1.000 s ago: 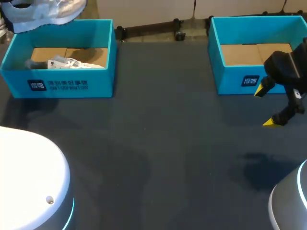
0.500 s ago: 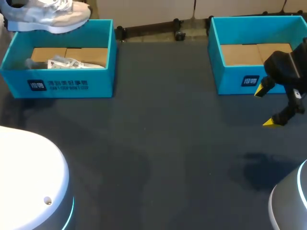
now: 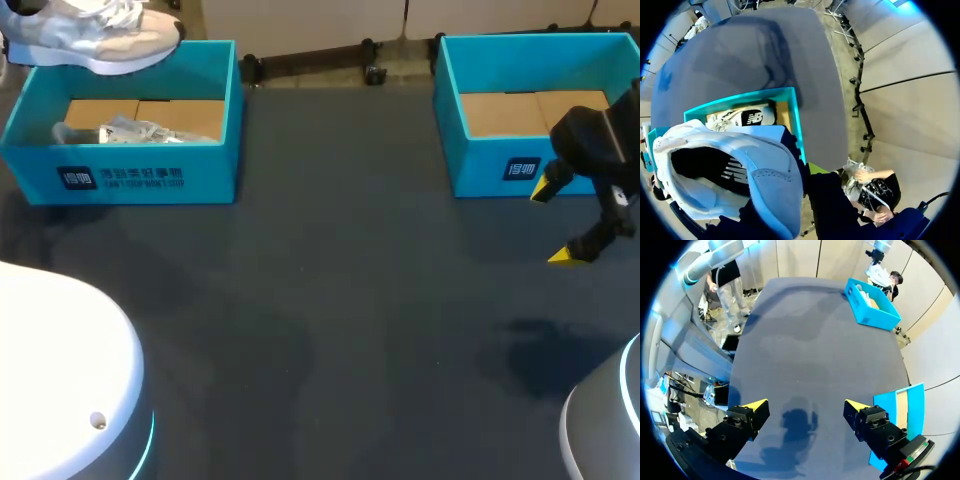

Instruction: Take the shoe out of the shoebox, open the shoe tongue, remove and reinsert the insole, then place the shoe into the shoebox

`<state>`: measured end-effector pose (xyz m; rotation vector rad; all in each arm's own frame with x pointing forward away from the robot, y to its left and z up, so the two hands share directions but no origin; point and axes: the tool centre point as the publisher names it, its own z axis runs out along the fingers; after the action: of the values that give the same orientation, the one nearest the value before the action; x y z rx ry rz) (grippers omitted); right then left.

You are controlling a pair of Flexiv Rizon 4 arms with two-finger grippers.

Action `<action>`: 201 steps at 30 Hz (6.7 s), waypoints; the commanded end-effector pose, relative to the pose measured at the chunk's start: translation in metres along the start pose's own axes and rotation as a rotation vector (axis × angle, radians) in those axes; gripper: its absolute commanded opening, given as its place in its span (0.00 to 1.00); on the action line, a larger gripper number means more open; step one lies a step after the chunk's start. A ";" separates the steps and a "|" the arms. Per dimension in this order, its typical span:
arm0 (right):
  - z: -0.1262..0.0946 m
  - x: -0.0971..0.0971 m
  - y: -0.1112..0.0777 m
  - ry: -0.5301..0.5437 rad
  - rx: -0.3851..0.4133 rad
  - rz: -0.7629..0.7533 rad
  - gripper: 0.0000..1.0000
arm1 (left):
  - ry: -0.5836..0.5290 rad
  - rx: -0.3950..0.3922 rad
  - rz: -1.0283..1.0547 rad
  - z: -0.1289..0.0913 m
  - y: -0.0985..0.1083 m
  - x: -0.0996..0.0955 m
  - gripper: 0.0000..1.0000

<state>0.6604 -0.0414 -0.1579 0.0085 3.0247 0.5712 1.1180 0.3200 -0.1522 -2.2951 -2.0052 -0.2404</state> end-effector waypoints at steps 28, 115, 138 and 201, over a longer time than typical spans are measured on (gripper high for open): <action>0.001 -0.002 0.001 0.005 0.003 0.000 1.00 | -0.039 -0.016 -0.193 0.047 0.024 -0.019 0.00; 0.001 -0.002 0.001 0.005 0.003 0.000 1.00 | 0.011 -0.034 -0.239 0.194 0.056 -0.051 0.00; 0.001 -0.002 0.001 0.005 0.003 0.000 1.00 | 0.041 0.025 -0.250 0.219 0.064 -0.045 0.00; 0.001 -0.002 0.001 0.005 0.003 0.000 1.00 | -0.123 0.035 -0.173 0.112 0.036 -0.055 1.00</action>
<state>0.6604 -0.0414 -0.1579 0.0084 3.0247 0.5712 1.1648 0.2813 -0.2754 -2.1618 -2.2468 -0.0528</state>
